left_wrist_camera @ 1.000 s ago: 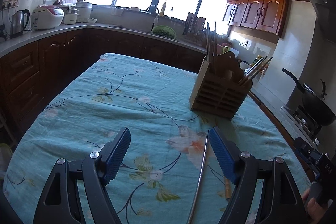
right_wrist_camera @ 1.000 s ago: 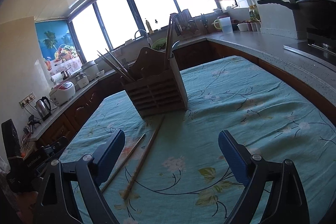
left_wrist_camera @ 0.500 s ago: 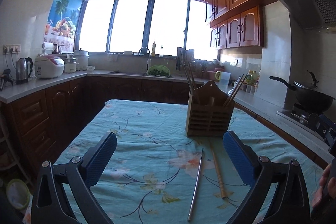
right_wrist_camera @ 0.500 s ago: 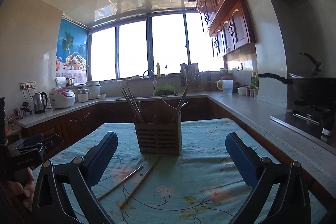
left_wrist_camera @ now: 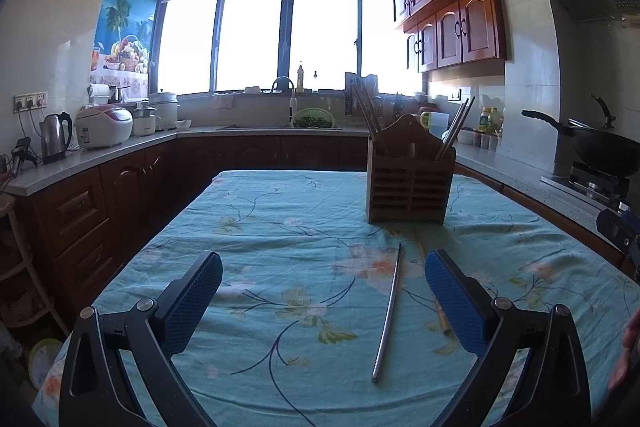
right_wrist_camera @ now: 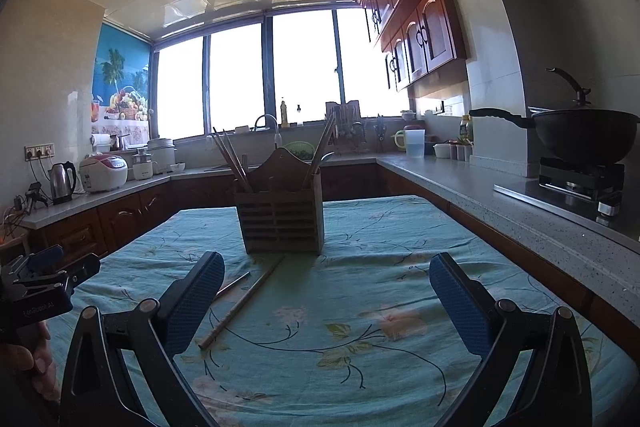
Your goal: Organize utensils
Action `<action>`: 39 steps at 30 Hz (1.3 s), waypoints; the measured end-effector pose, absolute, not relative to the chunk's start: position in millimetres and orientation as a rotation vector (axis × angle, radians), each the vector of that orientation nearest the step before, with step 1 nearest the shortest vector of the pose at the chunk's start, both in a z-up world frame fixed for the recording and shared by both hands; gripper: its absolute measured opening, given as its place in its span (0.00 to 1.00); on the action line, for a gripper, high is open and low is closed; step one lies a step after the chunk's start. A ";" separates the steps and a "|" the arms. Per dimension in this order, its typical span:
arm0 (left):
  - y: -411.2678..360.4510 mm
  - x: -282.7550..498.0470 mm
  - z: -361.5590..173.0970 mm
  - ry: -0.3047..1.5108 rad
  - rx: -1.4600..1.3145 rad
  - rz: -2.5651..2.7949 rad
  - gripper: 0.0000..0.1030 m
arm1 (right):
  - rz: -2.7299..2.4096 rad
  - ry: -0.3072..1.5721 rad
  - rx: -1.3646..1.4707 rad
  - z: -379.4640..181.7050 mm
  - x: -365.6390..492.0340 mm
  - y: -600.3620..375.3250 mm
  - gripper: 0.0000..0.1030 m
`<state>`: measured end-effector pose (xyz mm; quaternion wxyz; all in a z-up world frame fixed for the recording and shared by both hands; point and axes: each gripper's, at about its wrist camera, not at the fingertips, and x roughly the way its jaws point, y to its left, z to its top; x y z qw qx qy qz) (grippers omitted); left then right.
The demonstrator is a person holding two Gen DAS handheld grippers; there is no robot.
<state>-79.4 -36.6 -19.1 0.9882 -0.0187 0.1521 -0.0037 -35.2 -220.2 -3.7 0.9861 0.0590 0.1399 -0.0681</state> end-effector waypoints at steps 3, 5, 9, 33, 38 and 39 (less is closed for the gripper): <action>-33.1 -77.3 -17.6 0.319 -0.050 -0.006 0.99 | -0.136 0.301 0.121 -7.1 -33.4 -220.5 1.00; -31.0 -74.8 -19.0 0.342 -0.054 -0.010 0.99 | -0.134 0.298 0.122 -6.4 -34.8 -219.6 1.00; -33.0 -75.2 -15.7 0.354 -0.051 -0.009 0.99 | -0.125 0.327 0.142 -7.9 -33.2 -220.0 1.00; -33.6 -90.2 -28.9 0.331 -0.004 0.017 0.99 | -0.124 0.310 0.154 -13.1 -41.1 -222.7 1.00; -33.0 -91.1 -26.7 0.325 0.000 0.013 0.99 | -0.123 0.302 0.149 -12.1 -42.6 -219.1 1.00; -32.8 -91.9 -25.6 0.320 0.001 0.014 0.99 | -0.121 0.300 0.148 -11.3 -42.8 -218.6 1.00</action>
